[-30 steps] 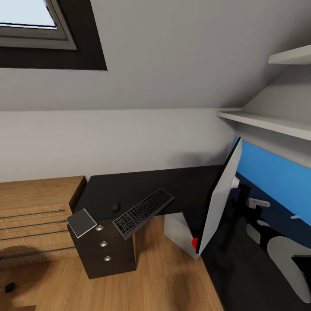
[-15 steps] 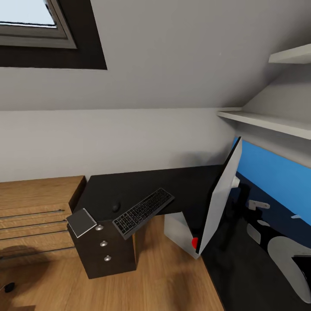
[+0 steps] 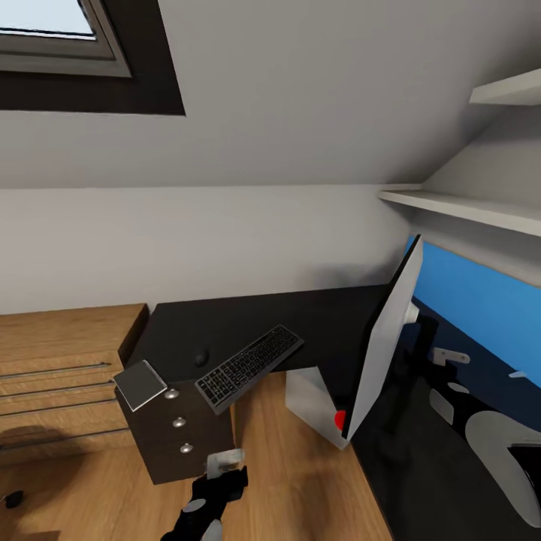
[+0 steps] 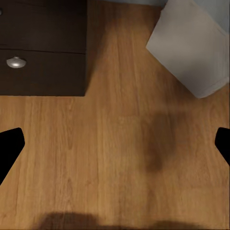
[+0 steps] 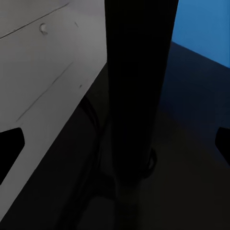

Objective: In the bedroom, organize the workspace by keeping the computer under the desk, ensuring the monitor is on the desk, placing the keyboard on the desk next to the monitor, placing the mouse on the desk next to the keyboard, moving the folder from the swivel chair onto the desk next to the mouse, stacking the notebook on top of the folder with the pen on top of the notebook, and positioning the swivel chair next to the desk.

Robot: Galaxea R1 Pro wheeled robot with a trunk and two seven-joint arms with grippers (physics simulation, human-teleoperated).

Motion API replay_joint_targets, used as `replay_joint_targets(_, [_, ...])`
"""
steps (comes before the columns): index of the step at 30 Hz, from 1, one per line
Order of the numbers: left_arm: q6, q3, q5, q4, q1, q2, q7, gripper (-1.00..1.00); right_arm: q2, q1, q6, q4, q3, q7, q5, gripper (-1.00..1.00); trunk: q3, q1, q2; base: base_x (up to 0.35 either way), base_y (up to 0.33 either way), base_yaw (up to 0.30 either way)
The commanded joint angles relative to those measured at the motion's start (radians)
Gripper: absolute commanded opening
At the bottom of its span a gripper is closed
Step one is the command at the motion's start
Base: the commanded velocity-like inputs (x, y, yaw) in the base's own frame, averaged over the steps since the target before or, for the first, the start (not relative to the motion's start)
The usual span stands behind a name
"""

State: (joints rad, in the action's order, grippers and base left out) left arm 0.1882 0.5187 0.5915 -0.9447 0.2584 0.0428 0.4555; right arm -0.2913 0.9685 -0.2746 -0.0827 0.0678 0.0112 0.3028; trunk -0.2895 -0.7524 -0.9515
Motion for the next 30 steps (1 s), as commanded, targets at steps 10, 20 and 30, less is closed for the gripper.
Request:
replay_joint_targets(10, [0.185,-0.050,0.130,-0.184,0.001,-0.011,0.067,1.00,0.000,0.001,-0.003,-0.001,0.007,0.009,0.008,1.00,-0.033,-0.039,-0.071,0.000,0.000,0.000])
replay_joint_targets(20, [0.209,-0.051,0.154,-0.149,0.001,-0.051,0.070,1.00,0.001,0.001,-0.004,-0.003,0.007,0.010,0.008,1.00,-0.048,-0.058,-0.106,0.000,0.000,0.000])
replay_joint_targets(30, [0.212,-0.049,0.156,-0.140,0.001,-0.053,0.071,1.00,-0.001,0.001,-0.009,-0.004,-0.001,0.017,0.013,1.00,-0.048,-0.058,-0.106,0.000,0.000,0.000])
